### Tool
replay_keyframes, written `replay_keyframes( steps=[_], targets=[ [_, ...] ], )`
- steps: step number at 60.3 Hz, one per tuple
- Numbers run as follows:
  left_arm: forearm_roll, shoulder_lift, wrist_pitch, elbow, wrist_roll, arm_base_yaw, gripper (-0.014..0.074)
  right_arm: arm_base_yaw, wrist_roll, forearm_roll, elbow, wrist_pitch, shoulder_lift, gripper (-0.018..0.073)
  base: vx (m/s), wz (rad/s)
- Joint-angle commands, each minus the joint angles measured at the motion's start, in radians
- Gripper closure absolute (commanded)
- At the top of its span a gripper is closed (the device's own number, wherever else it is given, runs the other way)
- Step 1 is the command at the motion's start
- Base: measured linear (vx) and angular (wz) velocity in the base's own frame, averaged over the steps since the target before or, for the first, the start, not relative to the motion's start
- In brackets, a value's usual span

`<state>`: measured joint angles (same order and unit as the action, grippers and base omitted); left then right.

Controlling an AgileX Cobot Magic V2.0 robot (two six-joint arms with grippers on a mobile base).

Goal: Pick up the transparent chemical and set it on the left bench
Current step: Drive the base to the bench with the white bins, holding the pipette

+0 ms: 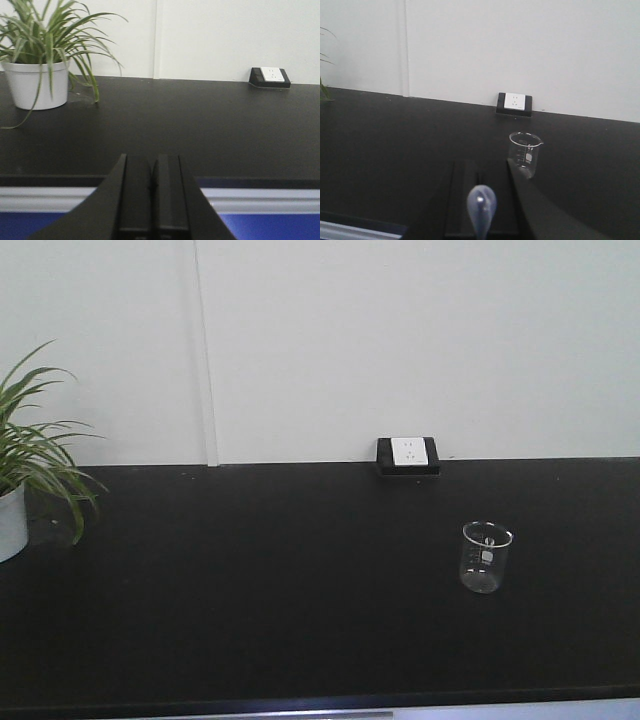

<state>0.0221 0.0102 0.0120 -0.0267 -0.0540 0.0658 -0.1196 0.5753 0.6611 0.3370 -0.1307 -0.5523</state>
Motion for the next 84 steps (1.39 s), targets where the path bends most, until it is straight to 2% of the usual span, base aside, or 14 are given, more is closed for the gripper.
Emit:
replay_keyframes(
  steps=[1,28,84],
  targets=[
    [0.001,0.019,-0.078,-0.016,0.008,0.002,0.0600,0.000,-0.003,-0.002,0.031,-0.060,0.000,0.0564,-0.32,0.16],
    [0.001,0.019,-0.078,-0.016,0.008,0.002,0.0600,0.000,-0.003,-0.002,0.031,-0.060,0.000,0.0564,-0.27,0.38],
    [0.001,0.019,-0.078,-0.016,0.008,0.002,0.0600,0.000,-0.003,-0.001,0.031,-0.062,0.000,0.0564,-0.15,0.79]
  ],
)
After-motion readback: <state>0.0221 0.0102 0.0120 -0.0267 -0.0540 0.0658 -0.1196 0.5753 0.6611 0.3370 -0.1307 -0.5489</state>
